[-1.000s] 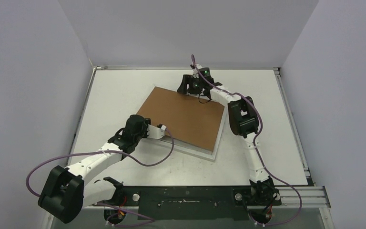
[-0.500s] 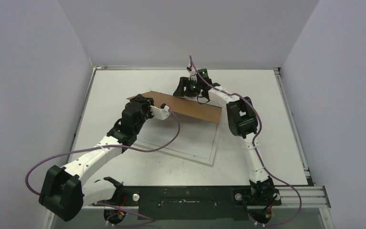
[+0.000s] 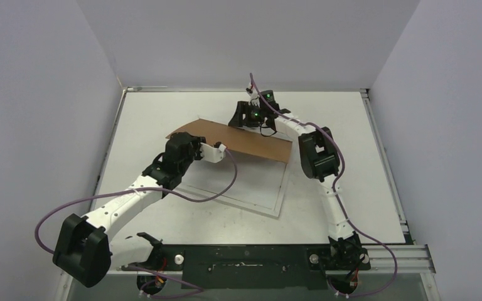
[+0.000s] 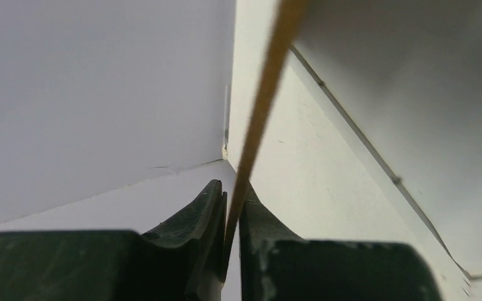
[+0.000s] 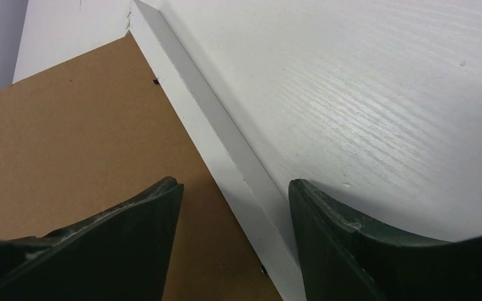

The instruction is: Put the photo into the frame

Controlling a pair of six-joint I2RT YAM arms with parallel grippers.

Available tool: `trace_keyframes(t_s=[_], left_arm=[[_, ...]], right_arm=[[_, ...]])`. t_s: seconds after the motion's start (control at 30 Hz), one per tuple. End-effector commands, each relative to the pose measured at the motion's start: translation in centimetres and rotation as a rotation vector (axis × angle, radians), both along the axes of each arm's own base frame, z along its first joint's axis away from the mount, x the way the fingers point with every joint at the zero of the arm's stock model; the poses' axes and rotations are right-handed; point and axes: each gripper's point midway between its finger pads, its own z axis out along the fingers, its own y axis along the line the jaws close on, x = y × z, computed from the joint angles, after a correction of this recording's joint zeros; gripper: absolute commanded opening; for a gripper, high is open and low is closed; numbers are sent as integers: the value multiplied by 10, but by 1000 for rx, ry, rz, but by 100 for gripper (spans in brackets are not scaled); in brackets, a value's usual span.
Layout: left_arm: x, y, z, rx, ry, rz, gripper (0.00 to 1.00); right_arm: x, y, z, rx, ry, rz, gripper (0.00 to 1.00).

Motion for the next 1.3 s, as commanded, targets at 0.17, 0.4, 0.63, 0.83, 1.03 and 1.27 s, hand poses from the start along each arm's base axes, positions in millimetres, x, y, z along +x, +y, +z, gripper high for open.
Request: trace_keyframes(t_s=[0.17,0.4,0.63,0.83,1.03,1.27], left_arm=[[5,-20,7,-8,-9,-54,0],[8,-10,32,-63,-118,16,0],[5,-4,38,-88,-150,42,0],[2,-2,31,-101,-130,55,0],[-2,0,26,-106,-109,63,0],[-3,0,26,-101,-112,59,0]], right_arm=[[-31,24,2,40,76,92,65],[-9,21,45,89,2,54,69],[44,-60,163,204,-148,-211,74],[14,-160,210,239,-137,-459,81],[-89,-229,146,99,139,-640,81],[-187,-255,131,184,325,-684,82]])
